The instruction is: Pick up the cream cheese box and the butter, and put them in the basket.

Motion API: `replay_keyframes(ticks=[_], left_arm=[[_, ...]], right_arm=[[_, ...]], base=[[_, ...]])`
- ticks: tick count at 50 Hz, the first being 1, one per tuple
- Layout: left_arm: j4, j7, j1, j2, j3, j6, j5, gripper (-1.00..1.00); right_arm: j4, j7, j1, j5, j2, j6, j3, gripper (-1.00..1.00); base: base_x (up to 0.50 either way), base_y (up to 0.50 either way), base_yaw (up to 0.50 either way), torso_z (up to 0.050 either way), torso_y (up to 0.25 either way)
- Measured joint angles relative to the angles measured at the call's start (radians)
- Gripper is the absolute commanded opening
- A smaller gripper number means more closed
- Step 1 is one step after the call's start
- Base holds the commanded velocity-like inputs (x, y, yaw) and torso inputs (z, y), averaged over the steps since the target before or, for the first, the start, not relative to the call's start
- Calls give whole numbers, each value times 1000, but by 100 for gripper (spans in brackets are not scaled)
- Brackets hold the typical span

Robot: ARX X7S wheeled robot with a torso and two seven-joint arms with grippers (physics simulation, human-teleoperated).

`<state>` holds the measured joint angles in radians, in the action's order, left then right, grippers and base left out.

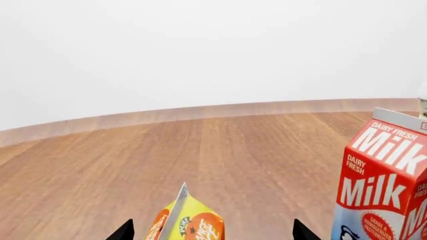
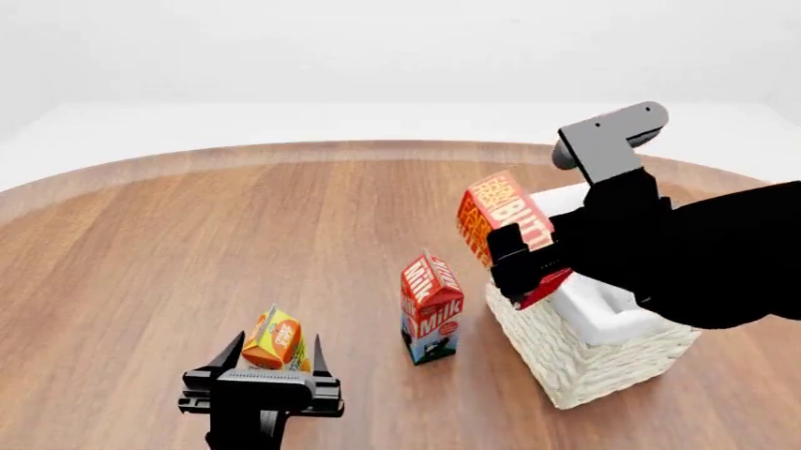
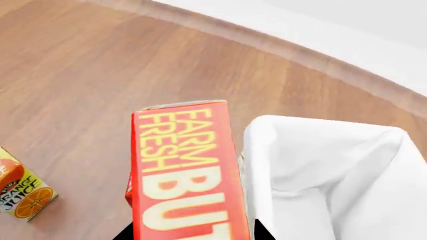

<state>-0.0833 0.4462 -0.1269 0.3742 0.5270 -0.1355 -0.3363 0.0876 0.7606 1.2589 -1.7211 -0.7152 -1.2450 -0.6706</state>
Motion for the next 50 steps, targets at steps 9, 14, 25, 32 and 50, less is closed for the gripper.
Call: replay_keyframes(ticks=[9,14,25,32,50], left_arm=[[0,0,0,0,0,0,0,100],[0,0,0,0,0,0,0,100],[0,0,0,0,0,0,0,100],[0,0,0,0,0,0,0,100],[0,0,0,0,0,0,0,100]], right_arm=[[-74,-22,25,28,-14,5,1,-100],[-112,-37,38,49,-18,8,-2,-100],[-213,-104,63,127,-14,30,-24,-100],[-297,-159,82,194,-1,52,-50,-100],[-567,-292,133,353,53,133,-114,-100]], base=[[0,0,0,1,1],[0,0,0,0,0],[0,0,0,0,2],[0,0,0,1,0],[0,0,0,0,2]])
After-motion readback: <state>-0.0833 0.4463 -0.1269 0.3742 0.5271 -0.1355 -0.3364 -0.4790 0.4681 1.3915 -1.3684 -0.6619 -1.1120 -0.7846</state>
